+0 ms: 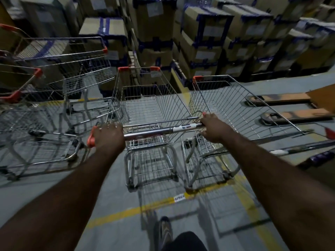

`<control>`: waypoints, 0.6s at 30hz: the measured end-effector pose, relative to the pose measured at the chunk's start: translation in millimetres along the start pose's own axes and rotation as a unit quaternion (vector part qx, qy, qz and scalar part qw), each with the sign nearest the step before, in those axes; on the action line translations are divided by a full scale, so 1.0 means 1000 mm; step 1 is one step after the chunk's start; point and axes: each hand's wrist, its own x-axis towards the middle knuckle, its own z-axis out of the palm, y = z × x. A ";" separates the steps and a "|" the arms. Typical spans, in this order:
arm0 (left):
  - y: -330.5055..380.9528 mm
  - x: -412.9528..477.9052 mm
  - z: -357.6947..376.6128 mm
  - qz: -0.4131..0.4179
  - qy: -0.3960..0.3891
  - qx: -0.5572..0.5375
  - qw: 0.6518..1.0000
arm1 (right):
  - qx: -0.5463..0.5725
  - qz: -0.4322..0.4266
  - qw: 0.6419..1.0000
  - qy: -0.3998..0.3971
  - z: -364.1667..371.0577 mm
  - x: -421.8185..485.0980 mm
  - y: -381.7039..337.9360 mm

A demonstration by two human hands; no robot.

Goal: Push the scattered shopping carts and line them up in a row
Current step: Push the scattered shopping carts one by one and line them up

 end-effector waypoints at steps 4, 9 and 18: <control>0.050 -0.029 -0.007 0.043 -0.049 -0.071 0.995 | -0.018 0.014 1.000 0.016 0.013 -0.019 -0.005; 0.108 -0.049 -0.026 0.068 -0.088 -0.103 0.988 | -0.037 -0.012 0.999 -0.004 0.002 -0.042 -0.001; 0.246 -0.053 -0.062 0.155 -0.082 -0.257 0.951 | -0.017 -0.012 1.000 -0.002 -0.043 -0.102 0.078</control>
